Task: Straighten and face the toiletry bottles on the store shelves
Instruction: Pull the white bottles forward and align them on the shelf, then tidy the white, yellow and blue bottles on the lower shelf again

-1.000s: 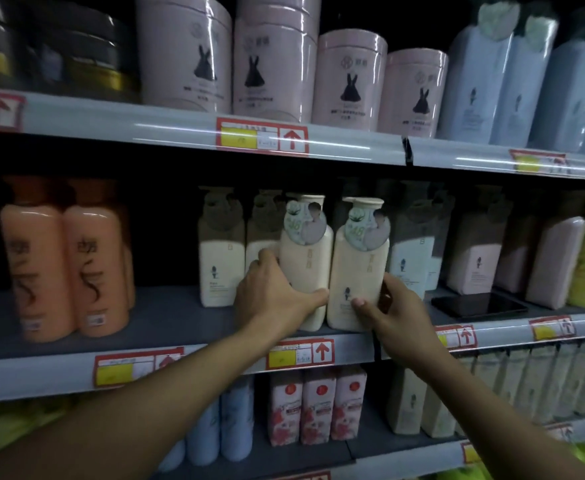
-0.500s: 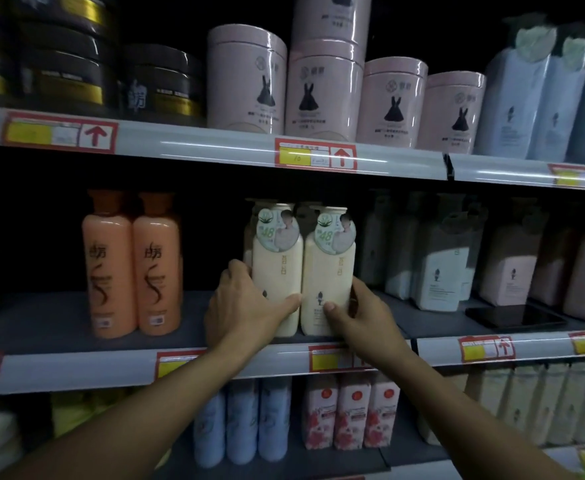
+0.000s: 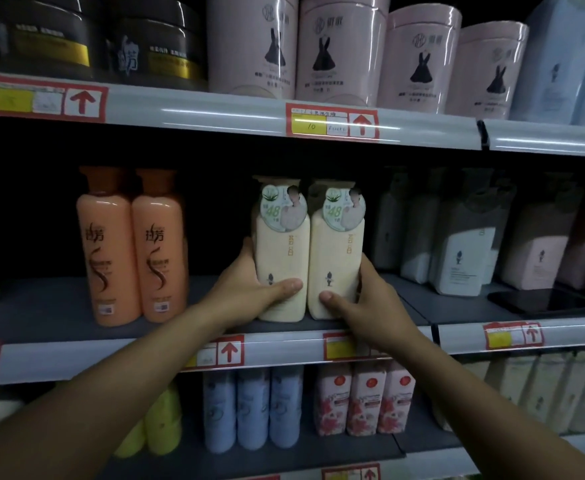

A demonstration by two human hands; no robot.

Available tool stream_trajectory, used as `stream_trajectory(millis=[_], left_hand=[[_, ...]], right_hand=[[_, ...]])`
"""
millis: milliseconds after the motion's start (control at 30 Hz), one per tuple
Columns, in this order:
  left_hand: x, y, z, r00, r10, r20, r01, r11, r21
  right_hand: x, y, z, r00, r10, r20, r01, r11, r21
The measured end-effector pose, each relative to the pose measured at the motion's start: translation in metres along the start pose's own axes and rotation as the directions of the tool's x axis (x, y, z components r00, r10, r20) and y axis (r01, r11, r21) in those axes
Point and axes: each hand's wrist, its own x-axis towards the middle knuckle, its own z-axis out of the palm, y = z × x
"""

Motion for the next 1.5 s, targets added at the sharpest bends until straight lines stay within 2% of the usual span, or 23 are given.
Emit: stream_trajectory(millis=[200,367,533,1000,1267,1367,1500], left_hand=[[0.006,-0.003,0.007,0.998,0.065,-0.021,-0.065,0.998,-0.006],[0.014,-0.009,0.006,0.993,0.090,-0.076,-0.086,0.995,0.056],[0.020,-0.017,0.002,0.998,0.059,-0.016,-0.059,0.998,-0.005],[0.014,-0.011,0.005,0.992,0.120,-0.039,-0.119,0.992,0.040],[0.009,-0.003,0.002,0.993,0.090,-0.081,-0.078,0.988,0.136],[0.005,0.001,-0.001,0.993,0.072,-0.098,-0.056,0.986,0.155],[-0.006,0.002,-0.007,0.991,0.039,-0.130,-0.020,0.989,0.145]], right_hand=[[0.016,0.006,-0.003,0.993,0.071,0.094,-0.071,0.997,0.003],[0.027,0.009,-0.005,0.988,0.016,0.153,-0.028,0.996,0.079],[0.036,0.009,-0.002,0.979,-0.026,0.201,-0.005,0.988,0.152],[0.040,0.016,-0.001,0.980,-0.041,0.196,0.008,0.986,0.164],[0.036,0.013,0.002,0.992,-0.010,0.127,-0.002,0.996,0.091],[0.028,0.009,0.001,0.998,0.001,0.057,-0.002,1.000,0.024],[0.013,0.001,-0.001,0.997,0.008,-0.076,-0.003,0.998,0.062]])
